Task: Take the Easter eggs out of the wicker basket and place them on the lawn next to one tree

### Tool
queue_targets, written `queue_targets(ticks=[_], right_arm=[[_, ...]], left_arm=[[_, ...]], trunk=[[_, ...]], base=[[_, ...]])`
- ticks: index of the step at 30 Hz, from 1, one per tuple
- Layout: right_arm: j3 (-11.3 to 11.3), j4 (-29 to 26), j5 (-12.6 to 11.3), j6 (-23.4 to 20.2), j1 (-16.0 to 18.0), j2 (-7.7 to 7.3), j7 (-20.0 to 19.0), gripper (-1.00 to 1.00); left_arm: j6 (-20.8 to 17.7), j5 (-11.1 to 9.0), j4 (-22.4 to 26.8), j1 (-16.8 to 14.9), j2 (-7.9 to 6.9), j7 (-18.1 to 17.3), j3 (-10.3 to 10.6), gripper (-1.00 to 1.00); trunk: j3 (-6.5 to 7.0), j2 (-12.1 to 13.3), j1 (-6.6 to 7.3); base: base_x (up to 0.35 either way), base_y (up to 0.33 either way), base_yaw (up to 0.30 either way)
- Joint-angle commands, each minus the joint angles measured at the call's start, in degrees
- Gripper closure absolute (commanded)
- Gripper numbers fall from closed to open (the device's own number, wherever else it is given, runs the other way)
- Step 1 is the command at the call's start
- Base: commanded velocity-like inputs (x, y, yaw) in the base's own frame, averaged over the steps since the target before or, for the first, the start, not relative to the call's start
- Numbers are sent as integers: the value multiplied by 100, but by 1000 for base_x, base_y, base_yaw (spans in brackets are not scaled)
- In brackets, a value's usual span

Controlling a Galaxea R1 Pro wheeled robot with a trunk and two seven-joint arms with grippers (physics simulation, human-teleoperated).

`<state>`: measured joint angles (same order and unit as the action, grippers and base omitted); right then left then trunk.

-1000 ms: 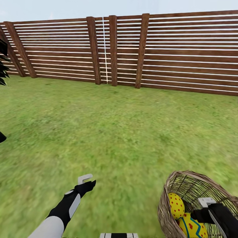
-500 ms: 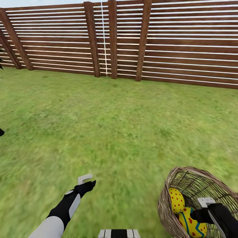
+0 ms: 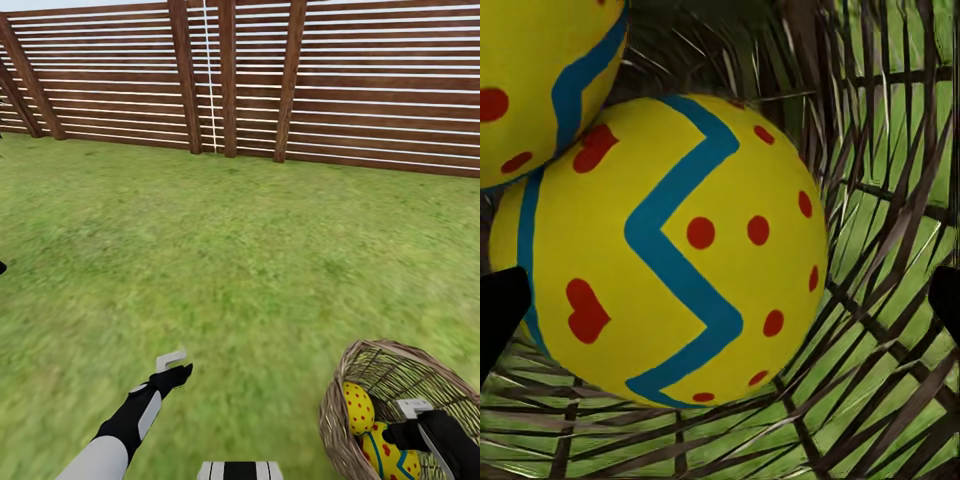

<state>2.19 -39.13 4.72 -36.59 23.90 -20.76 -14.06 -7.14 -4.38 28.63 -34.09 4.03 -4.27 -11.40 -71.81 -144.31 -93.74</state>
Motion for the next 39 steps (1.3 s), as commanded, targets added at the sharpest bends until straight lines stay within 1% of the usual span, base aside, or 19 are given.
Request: queue_targets(ticks=[1,6,19,27,31,36,38,39], right_arm=[[18,-8,52,-24,1,2,-44,-100],[19,-10,55,-24,1,-4,-44,-100],[10,-8,47,-24,1,2,-46,-100],[10,-7,46,-24,1,13,-44,-100],[10,-7,53,-30,1,83,-45,-100],[-1,-7,54,-32,1,118,-49,-100],[-3,-6,57,-32,1,204,-53,-100],[1,-7,61,-31,1,222,-53,-100]], left_arm=[[-47,-46,11,-1,5,-41,-42,-100],[-50,-46,11,-1,15,-44,-38,-100],[-50,-46,9,-1,27,-48,-37,-100],[-50,-46,9,-1,27,-40,-37,-100],[-50,-46,11,-1,28,-39,-37,-100],[-50,-46,11,-1,29,-39,-37,-100],[-50,-46,11,-1,29,-39,-37,-100],[-50,-46,11,-1,33,-39,-37,-100]], trunk=[[-5,-2,-2],[-5,-2,-2],[-5,-2,-2],[-182,-12,-22],[-270,-18,-33],[-381,-24,-45],[-426,-27,-51],[-448,-28,-53]], base=[[288,0,0],[277,0,0],[19,0,0],[0,0,0],[0,0,0],[0,0,0],[0,0,0],[0,0,0]])
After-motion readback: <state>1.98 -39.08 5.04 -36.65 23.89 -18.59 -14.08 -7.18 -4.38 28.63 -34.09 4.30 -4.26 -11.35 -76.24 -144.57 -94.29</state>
